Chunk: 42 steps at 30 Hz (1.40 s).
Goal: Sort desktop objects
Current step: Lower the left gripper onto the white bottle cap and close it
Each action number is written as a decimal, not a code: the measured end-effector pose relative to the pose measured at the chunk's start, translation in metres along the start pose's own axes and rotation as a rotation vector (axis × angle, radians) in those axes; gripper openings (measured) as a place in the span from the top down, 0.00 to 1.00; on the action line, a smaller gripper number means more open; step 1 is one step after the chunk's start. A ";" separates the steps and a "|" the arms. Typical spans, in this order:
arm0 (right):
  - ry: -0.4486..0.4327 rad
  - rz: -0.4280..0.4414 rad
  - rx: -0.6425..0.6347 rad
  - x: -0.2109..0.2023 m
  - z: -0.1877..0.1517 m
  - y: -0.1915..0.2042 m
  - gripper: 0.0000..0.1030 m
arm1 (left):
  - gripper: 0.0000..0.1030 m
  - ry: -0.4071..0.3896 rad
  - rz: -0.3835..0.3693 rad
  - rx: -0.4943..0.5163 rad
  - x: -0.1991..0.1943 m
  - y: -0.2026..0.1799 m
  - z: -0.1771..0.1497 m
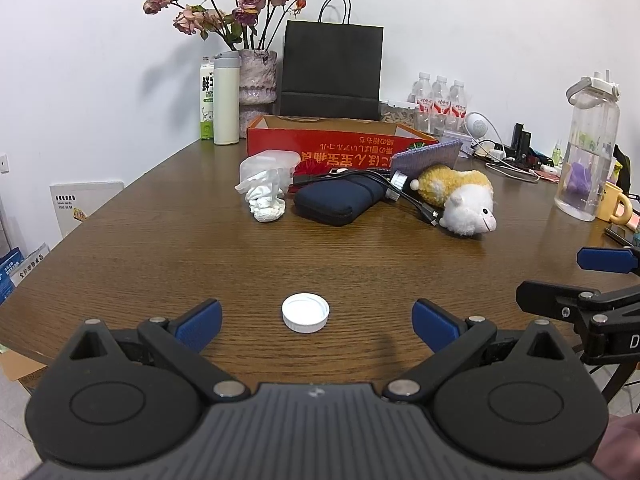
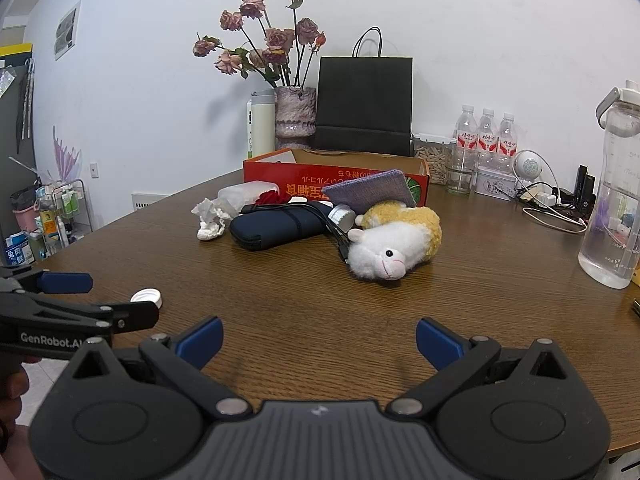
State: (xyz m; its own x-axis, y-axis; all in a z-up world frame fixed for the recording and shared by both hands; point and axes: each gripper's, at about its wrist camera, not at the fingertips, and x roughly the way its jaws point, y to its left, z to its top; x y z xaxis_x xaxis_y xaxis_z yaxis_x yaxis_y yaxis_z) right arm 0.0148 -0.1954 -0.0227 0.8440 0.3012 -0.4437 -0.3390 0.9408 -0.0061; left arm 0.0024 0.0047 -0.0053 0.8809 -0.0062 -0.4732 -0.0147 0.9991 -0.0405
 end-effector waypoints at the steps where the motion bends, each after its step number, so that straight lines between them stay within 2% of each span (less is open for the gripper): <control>1: 0.000 0.000 0.000 0.000 0.000 0.000 0.00 | 0.00 0.000 0.000 0.000 0.000 0.000 0.000; 23: 0.004 0.002 0.001 0.002 -0.004 0.001 0.00 | 0.01 0.043 -0.008 -0.022 0.015 0.000 -0.003; 25: 0.004 0.002 0.001 0.002 -0.003 0.000 0.00 | 0.07 0.052 -0.012 -0.029 0.018 0.001 -0.003; 30: 0.008 0.004 0.000 0.003 -0.006 0.001 0.00 | 0.34 0.058 -0.009 -0.036 0.021 0.003 -0.001; 36: 0.011 0.006 0.001 0.004 -0.006 0.001 0.00 | 0.52 0.055 -0.008 -0.035 0.025 0.003 0.001; 38: 0.014 0.007 0.002 0.004 -0.005 0.001 0.00 | 0.55 0.054 -0.004 -0.033 0.026 0.002 0.002; 41: 0.017 0.009 0.004 0.004 -0.005 0.000 0.00 | 0.71 0.052 0.004 -0.031 0.027 0.002 0.002; 42: 0.018 0.010 0.004 0.004 -0.005 0.001 0.00 | 0.71 0.052 0.002 -0.034 0.026 0.003 0.002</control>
State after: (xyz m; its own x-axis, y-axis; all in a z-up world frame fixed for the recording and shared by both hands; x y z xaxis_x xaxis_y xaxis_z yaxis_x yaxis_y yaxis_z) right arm 0.0159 -0.1945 -0.0291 0.8331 0.3077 -0.4596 -0.3457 0.9384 0.0016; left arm 0.0266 0.0075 -0.0162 0.8554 -0.0078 -0.5180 -0.0328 0.9971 -0.0691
